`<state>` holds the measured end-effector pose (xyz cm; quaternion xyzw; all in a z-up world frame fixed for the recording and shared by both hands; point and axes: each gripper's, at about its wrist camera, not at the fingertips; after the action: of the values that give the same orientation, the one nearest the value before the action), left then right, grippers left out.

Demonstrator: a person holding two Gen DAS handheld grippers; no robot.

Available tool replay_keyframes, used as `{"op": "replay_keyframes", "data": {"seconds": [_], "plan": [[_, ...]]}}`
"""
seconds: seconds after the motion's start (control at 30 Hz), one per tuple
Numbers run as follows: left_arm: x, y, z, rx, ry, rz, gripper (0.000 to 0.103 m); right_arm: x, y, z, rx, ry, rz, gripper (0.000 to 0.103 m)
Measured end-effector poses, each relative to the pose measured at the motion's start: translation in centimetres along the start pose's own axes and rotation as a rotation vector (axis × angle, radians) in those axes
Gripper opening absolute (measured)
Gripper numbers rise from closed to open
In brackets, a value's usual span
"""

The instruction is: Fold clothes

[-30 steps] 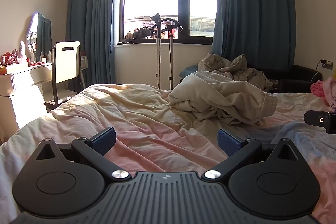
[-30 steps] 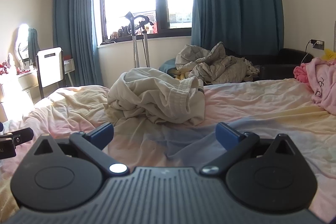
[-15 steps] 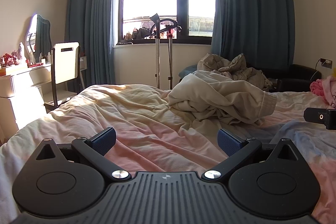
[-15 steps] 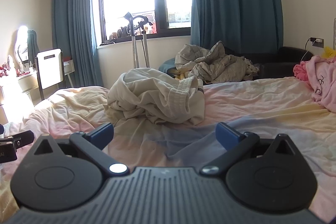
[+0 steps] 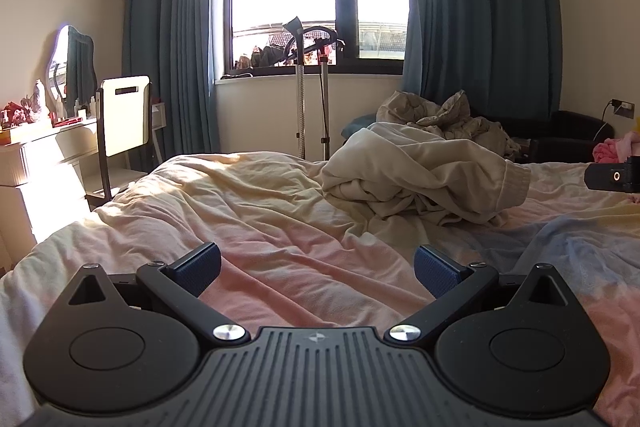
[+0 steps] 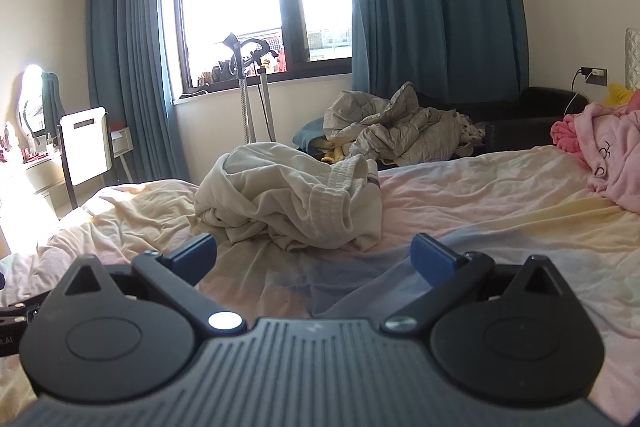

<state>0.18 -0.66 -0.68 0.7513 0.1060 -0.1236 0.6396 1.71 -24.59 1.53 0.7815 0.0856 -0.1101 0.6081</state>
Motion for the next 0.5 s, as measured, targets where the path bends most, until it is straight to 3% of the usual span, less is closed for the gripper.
{"op": "replay_keyframes", "data": {"seconds": [0.13, 0.27, 0.5], "plan": [[0.7, 0.1, 0.8, 0.049, -0.007, -0.002, 0.103, 0.2, 0.8, 0.6, 0.011, -0.018, 0.004, 0.103], [1.7, 0.8, 3.0, 0.164, -0.006, 0.019, 0.103, 0.0, 1.6, 1.8, 0.023, -0.049, 0.027, 0.103], [3.7, 2.3, 9.7, 0.428, -0.114, 0.121, 0.103, 0.6, 2.3, 5.5, 0.074, -0.092, 0.03, 0.103]]}}
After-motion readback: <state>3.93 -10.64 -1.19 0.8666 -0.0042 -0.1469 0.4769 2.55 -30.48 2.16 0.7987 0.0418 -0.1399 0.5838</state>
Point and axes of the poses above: each gripper's, at about its wrist camera, not at the fingertips, and x roughly the way its jaws point, z to its right, y to its top, and after that the axes turned 6 degrees about x, right-handed
